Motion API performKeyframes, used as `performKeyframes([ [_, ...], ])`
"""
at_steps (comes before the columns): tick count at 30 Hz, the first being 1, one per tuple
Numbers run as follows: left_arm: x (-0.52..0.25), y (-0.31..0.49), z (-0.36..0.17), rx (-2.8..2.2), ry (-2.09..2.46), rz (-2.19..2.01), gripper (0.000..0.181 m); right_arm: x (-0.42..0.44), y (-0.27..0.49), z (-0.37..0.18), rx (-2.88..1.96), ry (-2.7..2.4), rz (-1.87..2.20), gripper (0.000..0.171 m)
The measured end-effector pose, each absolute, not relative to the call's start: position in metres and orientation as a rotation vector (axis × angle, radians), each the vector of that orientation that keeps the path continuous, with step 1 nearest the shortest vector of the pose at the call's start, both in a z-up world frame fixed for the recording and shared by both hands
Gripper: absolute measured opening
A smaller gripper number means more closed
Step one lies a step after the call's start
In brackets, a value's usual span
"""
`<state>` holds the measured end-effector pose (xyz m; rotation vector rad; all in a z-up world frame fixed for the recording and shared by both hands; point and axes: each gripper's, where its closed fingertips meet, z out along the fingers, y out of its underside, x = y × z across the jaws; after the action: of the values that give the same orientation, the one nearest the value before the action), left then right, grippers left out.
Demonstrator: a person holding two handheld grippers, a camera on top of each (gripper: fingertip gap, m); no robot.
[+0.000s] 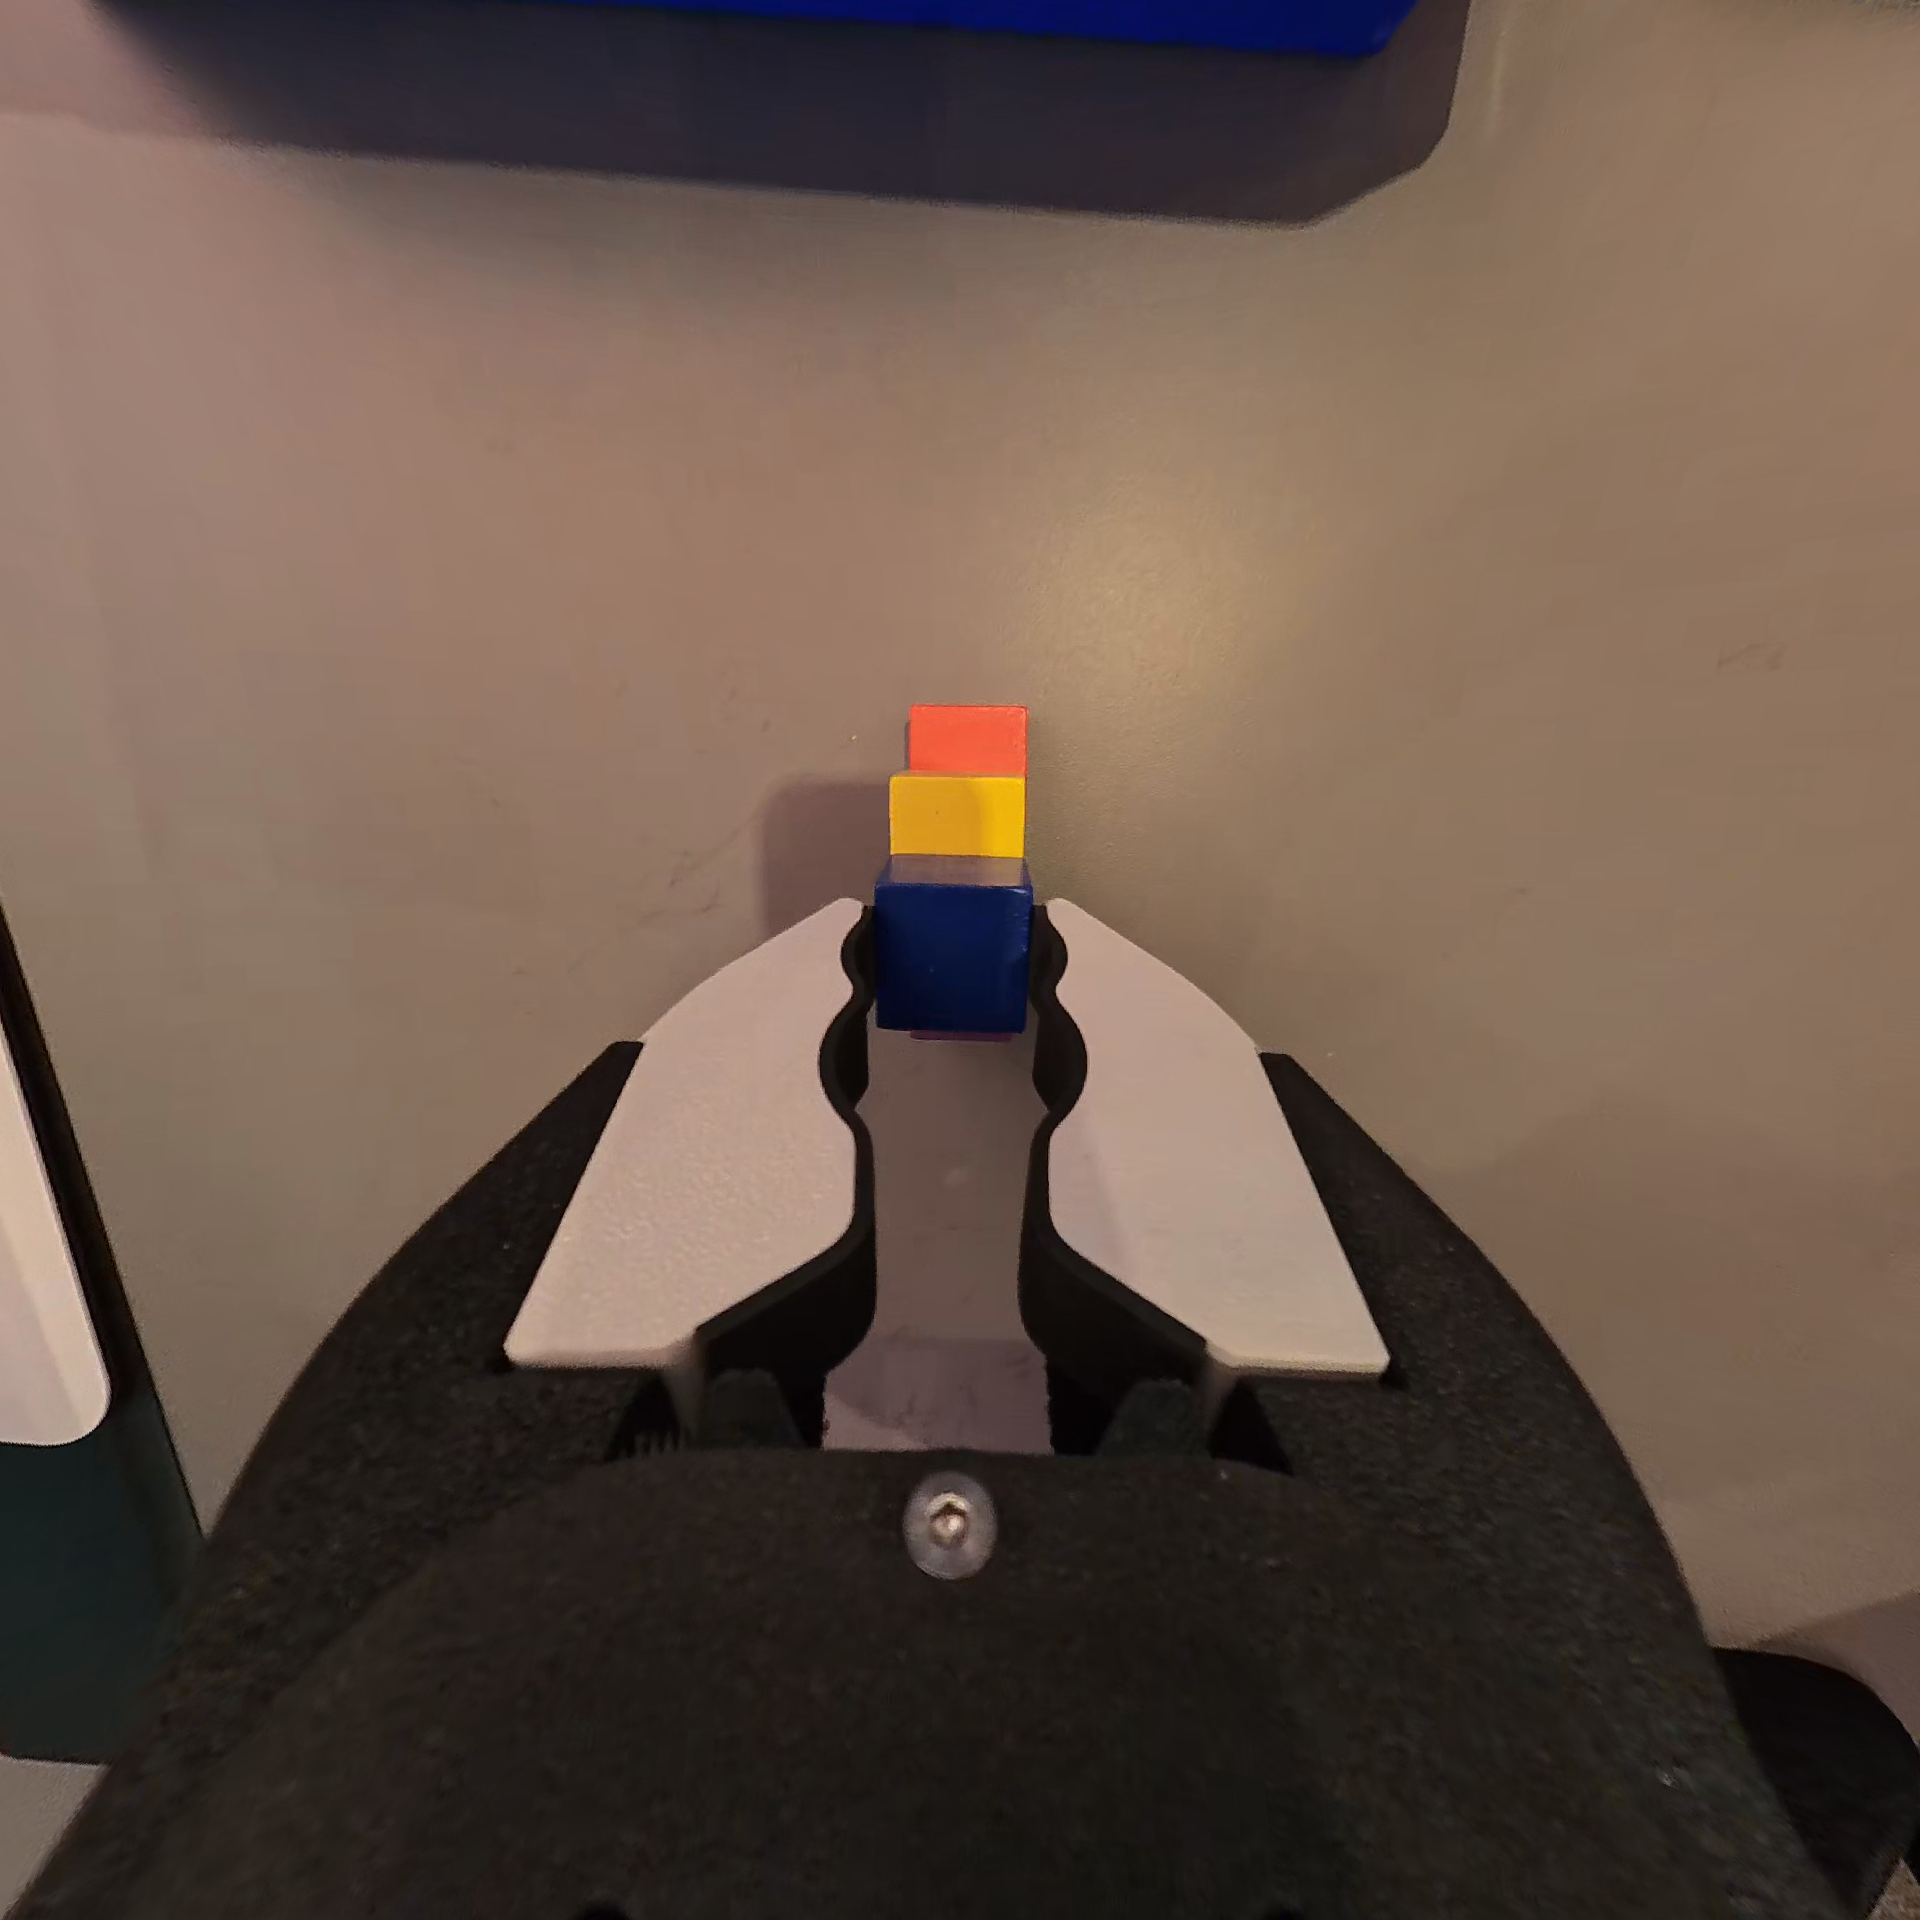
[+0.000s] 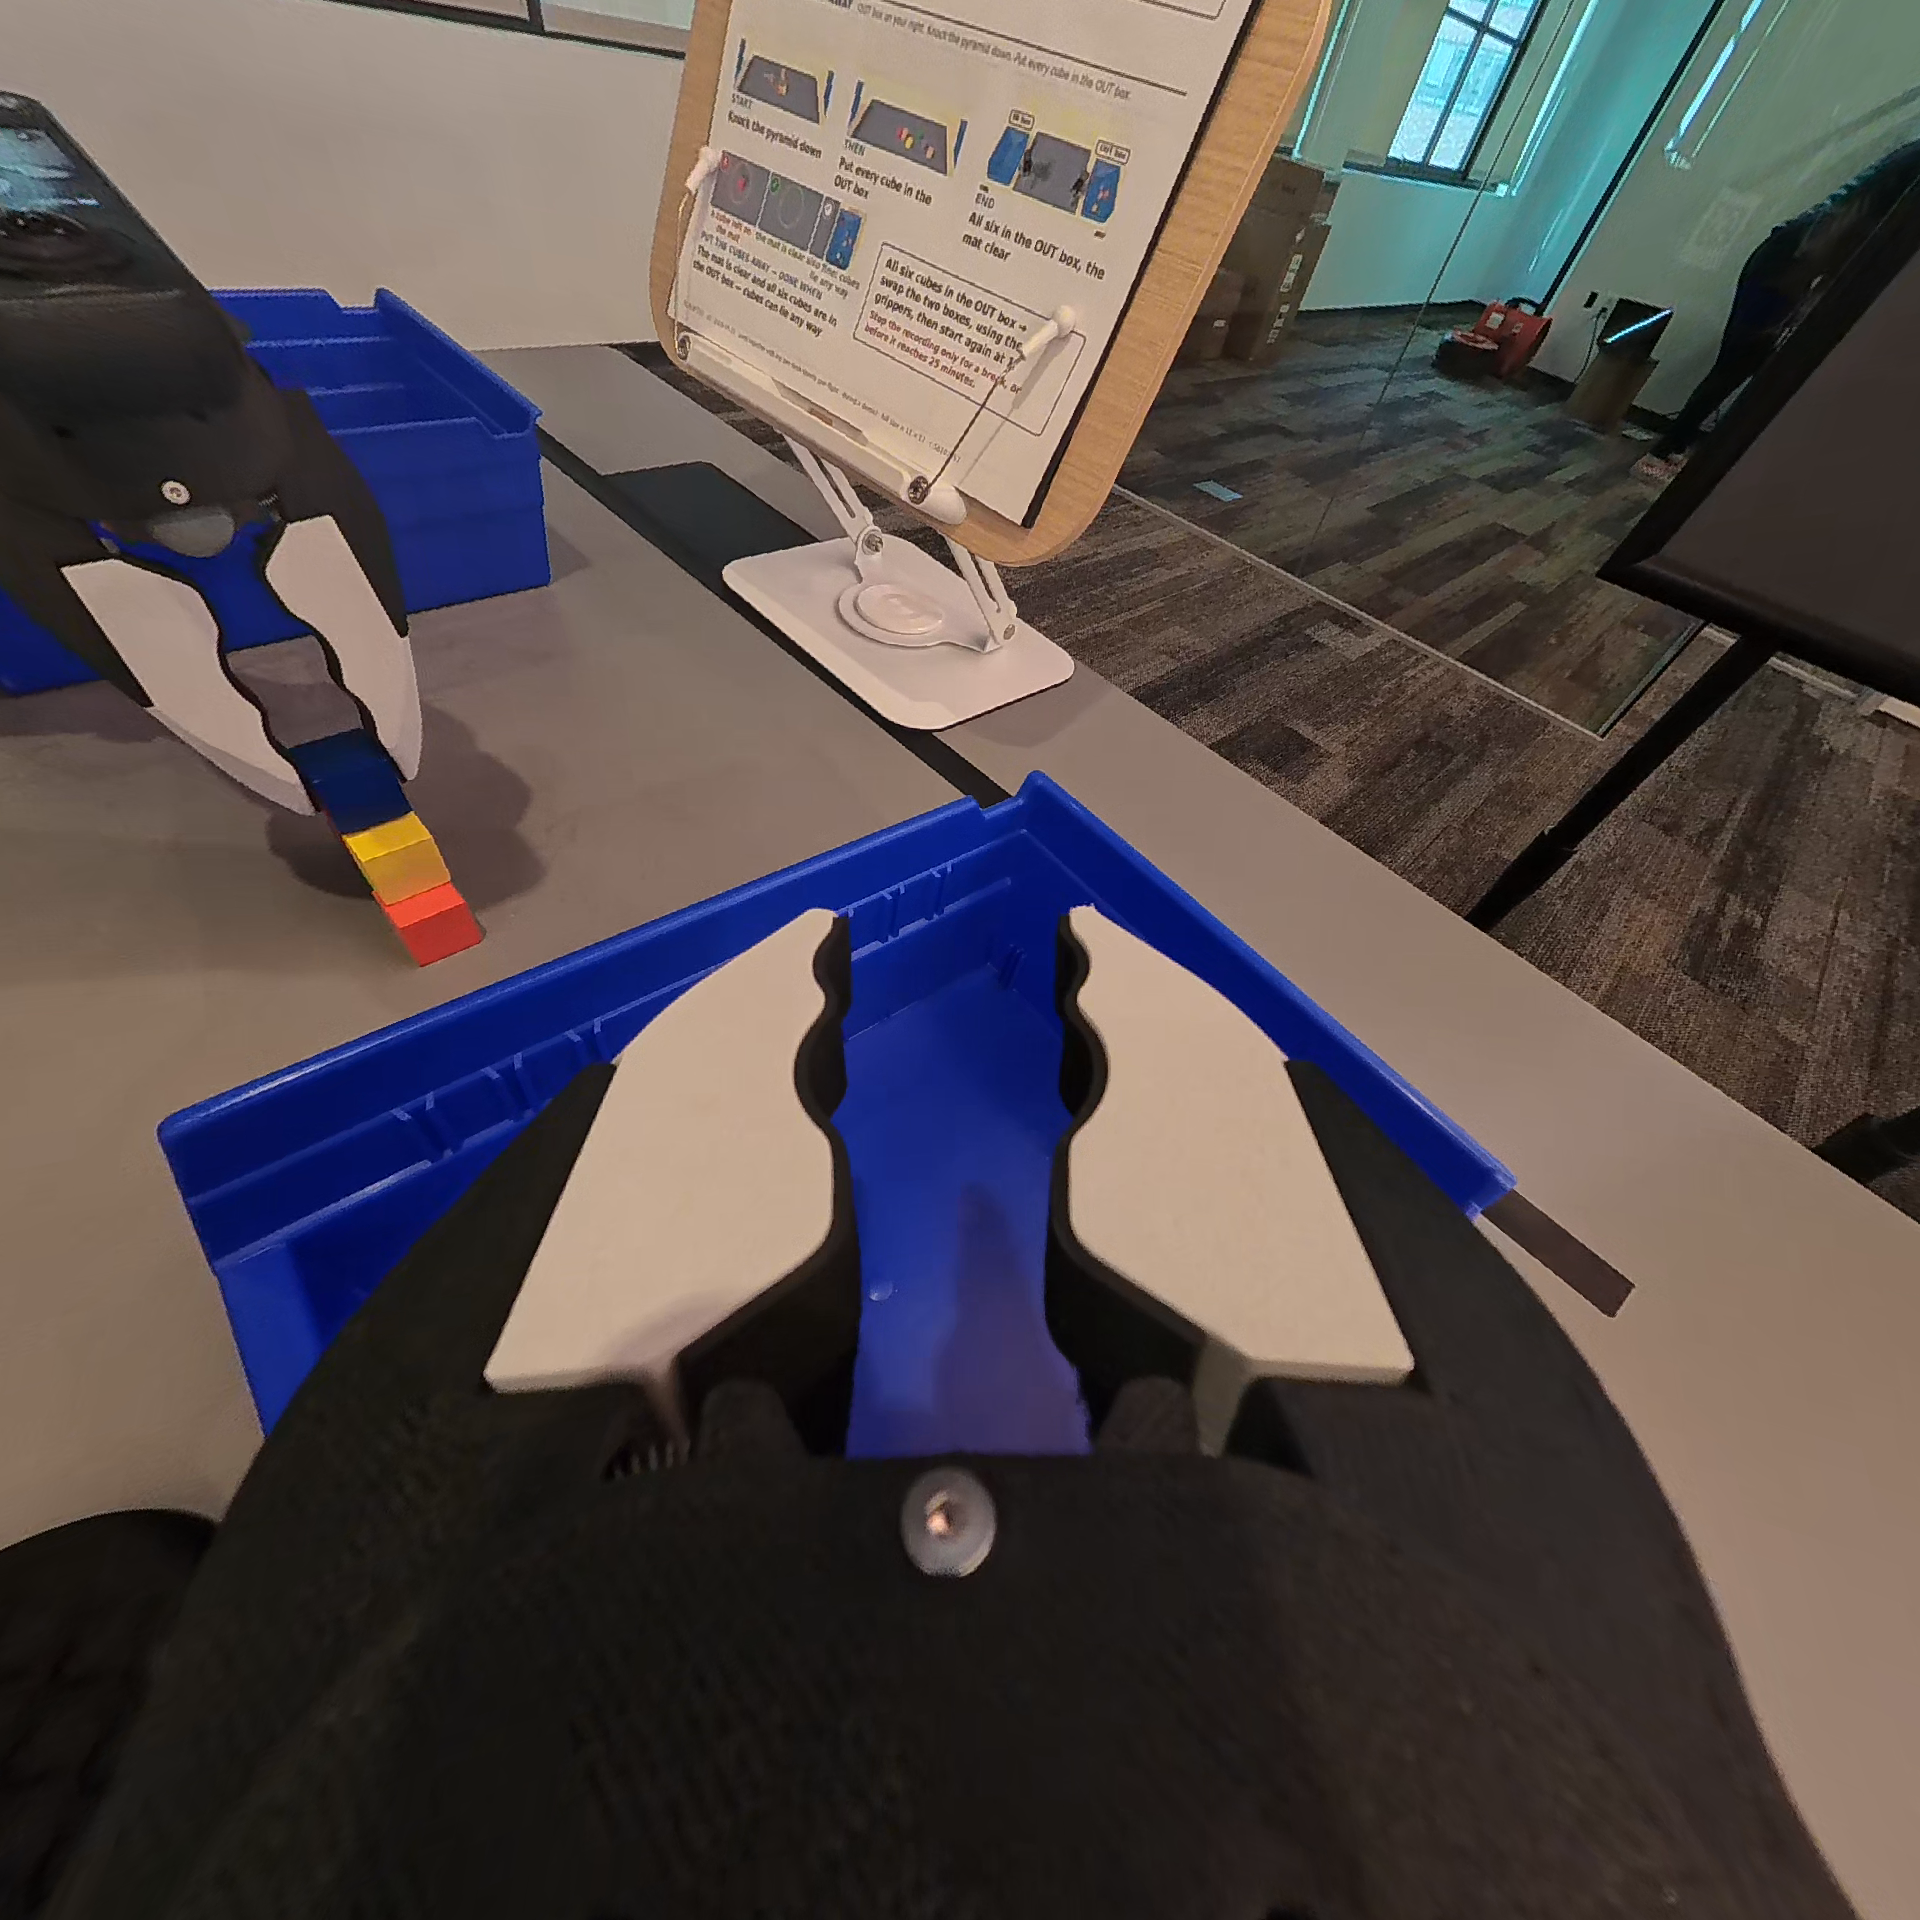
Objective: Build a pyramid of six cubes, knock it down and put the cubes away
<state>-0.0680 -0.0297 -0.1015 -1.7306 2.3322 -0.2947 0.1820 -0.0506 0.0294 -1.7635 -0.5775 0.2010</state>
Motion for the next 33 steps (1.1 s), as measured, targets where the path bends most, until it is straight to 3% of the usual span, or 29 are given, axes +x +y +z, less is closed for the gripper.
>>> performKeyframes([
  [25,-0.066,-0.034,-0.102,-1.777,2.33,-0.349,0.03,0.182,-0.052,0.028,-1.768,-0.578,0.213,0.039],
  [28,-0.058,-0.032,-0.086,-1.753,2.263,-0.398,0.044,0.182,-0.052,0.028,-1.77,-0.581,0.219,0.039],
  [33,-0.052,-0.029,-0.052,-1.695,2.158,-0.464,0.038,0.181,-0.052,0.025,-1.781,-0.586,0.22,0.039],
])
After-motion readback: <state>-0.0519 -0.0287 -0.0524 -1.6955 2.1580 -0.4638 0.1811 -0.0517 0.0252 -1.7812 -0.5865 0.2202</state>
